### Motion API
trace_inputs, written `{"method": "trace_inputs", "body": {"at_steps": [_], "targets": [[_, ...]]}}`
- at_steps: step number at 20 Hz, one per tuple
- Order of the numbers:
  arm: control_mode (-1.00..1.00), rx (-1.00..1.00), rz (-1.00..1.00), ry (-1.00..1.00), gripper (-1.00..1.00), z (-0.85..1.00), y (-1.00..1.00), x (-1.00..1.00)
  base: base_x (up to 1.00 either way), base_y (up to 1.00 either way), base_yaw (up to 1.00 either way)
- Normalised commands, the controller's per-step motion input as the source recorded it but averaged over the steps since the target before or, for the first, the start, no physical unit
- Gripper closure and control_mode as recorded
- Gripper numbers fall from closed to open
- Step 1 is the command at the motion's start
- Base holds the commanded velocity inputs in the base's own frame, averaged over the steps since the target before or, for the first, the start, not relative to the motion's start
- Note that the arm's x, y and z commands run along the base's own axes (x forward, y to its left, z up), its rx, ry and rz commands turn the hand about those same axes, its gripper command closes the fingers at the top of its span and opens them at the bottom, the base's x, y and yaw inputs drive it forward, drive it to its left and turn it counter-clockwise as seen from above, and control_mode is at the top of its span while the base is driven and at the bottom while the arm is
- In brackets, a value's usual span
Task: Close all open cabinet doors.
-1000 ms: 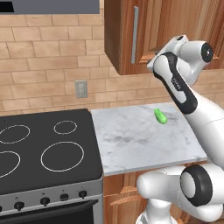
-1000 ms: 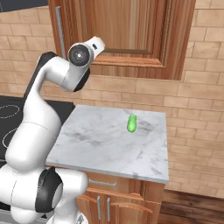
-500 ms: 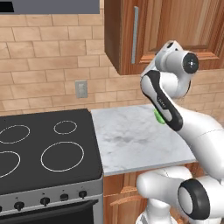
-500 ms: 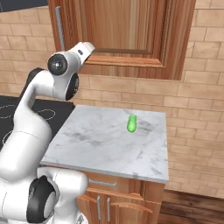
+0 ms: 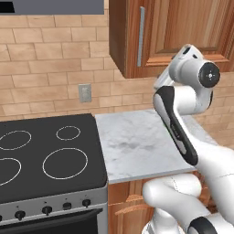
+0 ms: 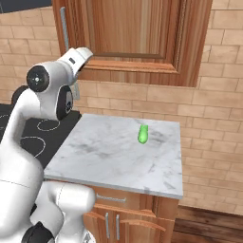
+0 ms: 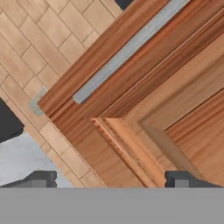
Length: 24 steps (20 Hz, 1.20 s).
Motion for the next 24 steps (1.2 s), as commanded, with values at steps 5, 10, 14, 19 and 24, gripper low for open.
{"method": "trace_inputs", "body": {"at_steps": [5, 10, 14, 19, 24], "targets": [[-1.0, 0.0, -0.14, 0.0, -1.0, 0.12, 0.0, -1.0, 0.0, 0.0, 0.0], [-1.0, 0.0, -0.16, 0.0, -1.0, 0.0, 0.0, -1.0, 0.0, 0.0, 0.0], [-1.0, 0.0, -0.16, 0.02, -1.0, -0.06, 0.0, -0.9, 0.0, 0.0, 0.0], [-1.0, 0.0, -0.12, 0.03, -1.0, -0.21, 0.0, -0.74, 0.0, 0.0, 0.0], [-1.0, 0.0, -0.04, 0.01, -1.0, -0.14, 0.0, -0.45, 0.0, 0.0, 0.0]]}}
